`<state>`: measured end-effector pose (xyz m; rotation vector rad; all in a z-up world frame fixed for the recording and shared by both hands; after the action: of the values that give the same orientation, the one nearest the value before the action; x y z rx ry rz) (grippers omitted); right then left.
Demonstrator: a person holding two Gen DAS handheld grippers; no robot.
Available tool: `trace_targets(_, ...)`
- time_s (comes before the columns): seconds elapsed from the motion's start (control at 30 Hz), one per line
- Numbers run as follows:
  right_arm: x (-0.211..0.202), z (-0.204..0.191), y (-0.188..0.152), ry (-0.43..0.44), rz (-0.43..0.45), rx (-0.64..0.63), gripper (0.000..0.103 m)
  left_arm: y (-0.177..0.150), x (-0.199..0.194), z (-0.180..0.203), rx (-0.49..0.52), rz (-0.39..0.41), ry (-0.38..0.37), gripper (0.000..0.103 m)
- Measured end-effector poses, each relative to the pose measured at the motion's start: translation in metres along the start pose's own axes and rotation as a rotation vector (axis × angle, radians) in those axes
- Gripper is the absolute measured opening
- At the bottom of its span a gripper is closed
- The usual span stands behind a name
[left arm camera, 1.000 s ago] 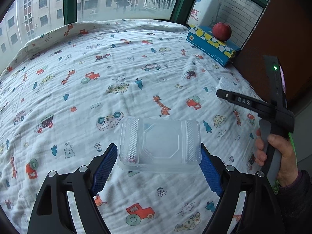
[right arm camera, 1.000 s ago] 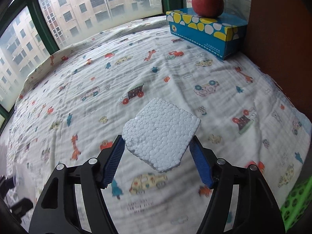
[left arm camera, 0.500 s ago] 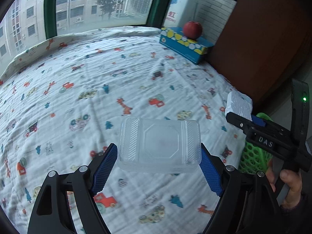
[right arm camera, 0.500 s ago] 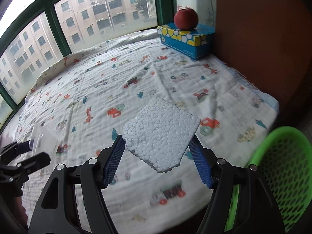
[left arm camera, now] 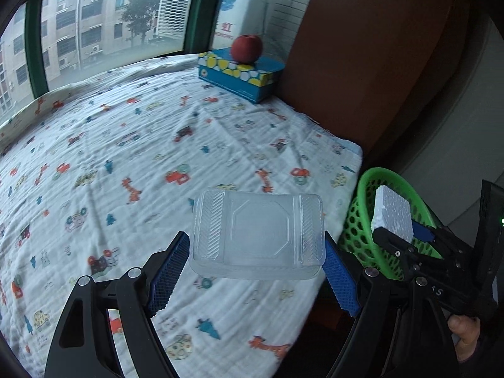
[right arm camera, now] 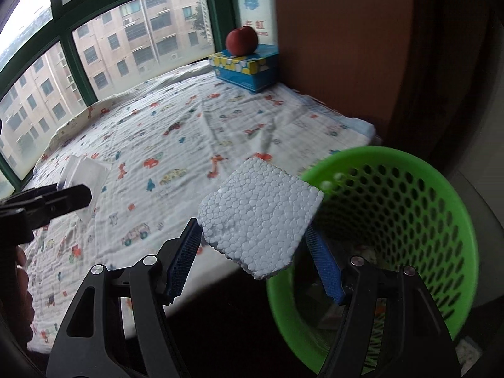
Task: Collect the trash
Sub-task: 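Carry both items to the green basket and open the right tool to drop the foam block, then open the left tool to drop the clear container into the basket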
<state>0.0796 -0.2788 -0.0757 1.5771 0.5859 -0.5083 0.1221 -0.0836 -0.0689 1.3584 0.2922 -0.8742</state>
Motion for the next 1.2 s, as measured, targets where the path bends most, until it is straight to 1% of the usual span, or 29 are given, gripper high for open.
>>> trace_targets(0.2, -0.017, 0.032, -0.013, -0.047, 0.004, 0.038, 0.068, 0.003, 0.006, 0.035, 0.048, -0.003, -0.041, 0.079)
trace_targets(0.5, -0.033, 0.075, -0.027, -0.118, 0.003, 0.095, 0.069, 0.011, 0.011, 0.071, 0.095, -0.008, -0.09, 0.079)
trace_targets(0.7, -0.038, 0.093, -0.032, -0.146, -0.001, 0.121, 0.07, 0.017, 0.014, 0.093, 0.127, -0.007, -0.114, 0.079)
trace_targets(0.77, -0.04, 0.098, -0.034, -0.15, -0.003, 0.133, 0.072, 0.019, 0.016, 0.1, 0.137, -0.009, -0.12, 0.079)
trace_targets(0.83, -0.042, 0.102, -0.036, -0.159, -0.002, 0.137, 0.076, 0.021, 0.018, 0.107, 0.148, -0.011, -0.126, 0.079)
trace_targets(0.97, -0.047, 0.109, -0.038, -0.162, 0.004, 0.146, 0.08, 0.025, 0.022, 0.12, 0.167, -0.012, -0.139, 0.079)
trace_targets(1.2, -0.059, 0.119, -0.041, -0.174, 0.016, 0.156, 0.081, 0.027, 0.03, 0.142, 0.199, -0.022, -0.164, 0.079)
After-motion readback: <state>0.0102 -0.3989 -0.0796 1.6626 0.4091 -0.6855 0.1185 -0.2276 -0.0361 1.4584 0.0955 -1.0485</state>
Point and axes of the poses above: each gripper's, at about its wrist camera, not at the fingertips, and x roughly the way its jaws point, z to its right, y to its top, the point moved 4 cm from there along x, roughly the way its jaws point, and after that the axes turned 9 degrees about z, right-handed, at the moved point
